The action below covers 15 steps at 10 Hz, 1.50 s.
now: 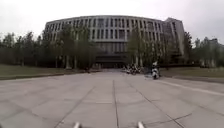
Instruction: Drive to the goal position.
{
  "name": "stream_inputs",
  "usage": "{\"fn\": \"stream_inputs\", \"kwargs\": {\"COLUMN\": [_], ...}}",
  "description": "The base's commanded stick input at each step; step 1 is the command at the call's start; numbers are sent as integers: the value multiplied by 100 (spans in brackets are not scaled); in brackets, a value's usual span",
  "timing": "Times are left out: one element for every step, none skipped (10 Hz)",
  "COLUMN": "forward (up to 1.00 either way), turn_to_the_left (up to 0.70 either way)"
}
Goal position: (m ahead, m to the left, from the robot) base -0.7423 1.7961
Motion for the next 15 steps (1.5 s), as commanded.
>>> {"fn": "stream_inputs", "kwargs": {"forward": [50, 50, 50, 50, 50, 50, 50, 50, 50, 50, 50, 50, 50, 50, 50], "turn_to_the_left": [0, 0, 0, 0, 0, 0, 0, 0, 0, 0, 0, 0, 0, 0, 0]}}
